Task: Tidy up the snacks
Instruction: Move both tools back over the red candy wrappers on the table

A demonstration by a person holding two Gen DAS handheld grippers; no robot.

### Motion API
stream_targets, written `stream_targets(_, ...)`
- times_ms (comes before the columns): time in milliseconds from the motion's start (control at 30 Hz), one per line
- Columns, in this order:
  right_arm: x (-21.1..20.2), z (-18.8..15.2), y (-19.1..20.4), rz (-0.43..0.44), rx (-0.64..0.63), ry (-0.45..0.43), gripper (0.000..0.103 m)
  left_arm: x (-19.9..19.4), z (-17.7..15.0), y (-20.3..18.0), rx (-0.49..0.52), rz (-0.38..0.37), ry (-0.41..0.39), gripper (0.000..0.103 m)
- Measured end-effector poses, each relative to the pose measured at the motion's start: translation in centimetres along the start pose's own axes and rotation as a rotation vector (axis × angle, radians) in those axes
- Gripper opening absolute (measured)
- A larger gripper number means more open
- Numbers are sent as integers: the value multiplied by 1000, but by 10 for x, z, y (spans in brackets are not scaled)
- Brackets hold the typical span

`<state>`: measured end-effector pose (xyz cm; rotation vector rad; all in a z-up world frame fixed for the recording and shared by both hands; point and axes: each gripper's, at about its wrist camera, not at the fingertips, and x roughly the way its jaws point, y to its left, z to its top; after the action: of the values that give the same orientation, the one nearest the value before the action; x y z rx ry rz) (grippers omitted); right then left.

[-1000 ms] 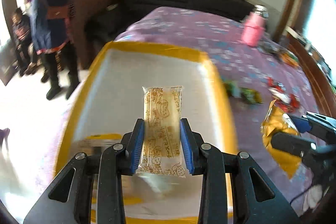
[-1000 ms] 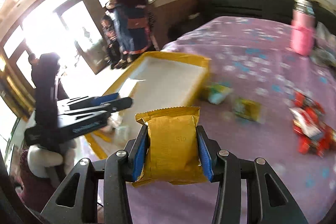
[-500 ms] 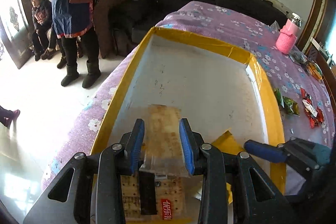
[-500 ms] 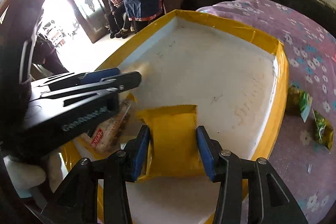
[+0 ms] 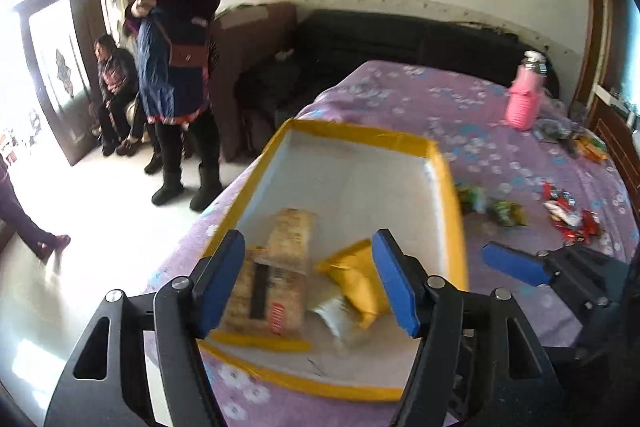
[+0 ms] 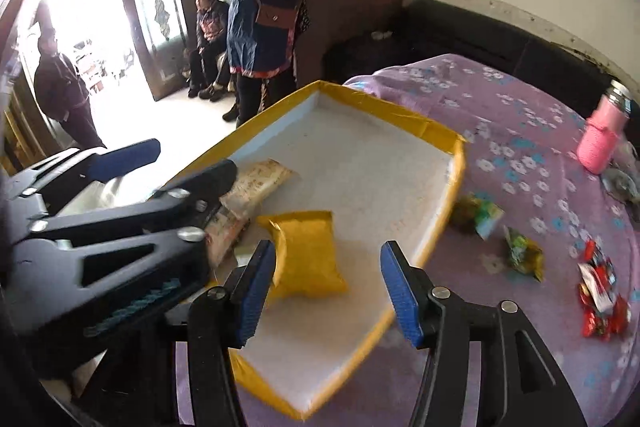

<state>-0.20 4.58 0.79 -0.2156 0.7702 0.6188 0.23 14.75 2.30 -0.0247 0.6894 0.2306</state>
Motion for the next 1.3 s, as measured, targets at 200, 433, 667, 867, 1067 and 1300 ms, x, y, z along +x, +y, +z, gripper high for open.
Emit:
stream_targets(200,-37,-30,-32,-37,47,-45,63,-24,1,-42,81,-40,-46,66)
stream_targets(433,-67,-78,-126,-156,209,-43,63,-34,-3,-78,79,-301,8,66)
stream_targets(667,-88,-117,-269,-270,535,-37,64,-19,-16,-114,128,-376,90,66)
stream_targets(867,-71,-105,-308,-236,592,-47,55,-15,-22,-125,146,-377,114,66)
stream_targets(1067,-19,-61,-305,-224,498,11,54,-3,-24,-119,110,-374,145,66)
stream_targets(1300,37,-48,-298,-197,482,143,25,6,-27,-108,87,-363,159,66)
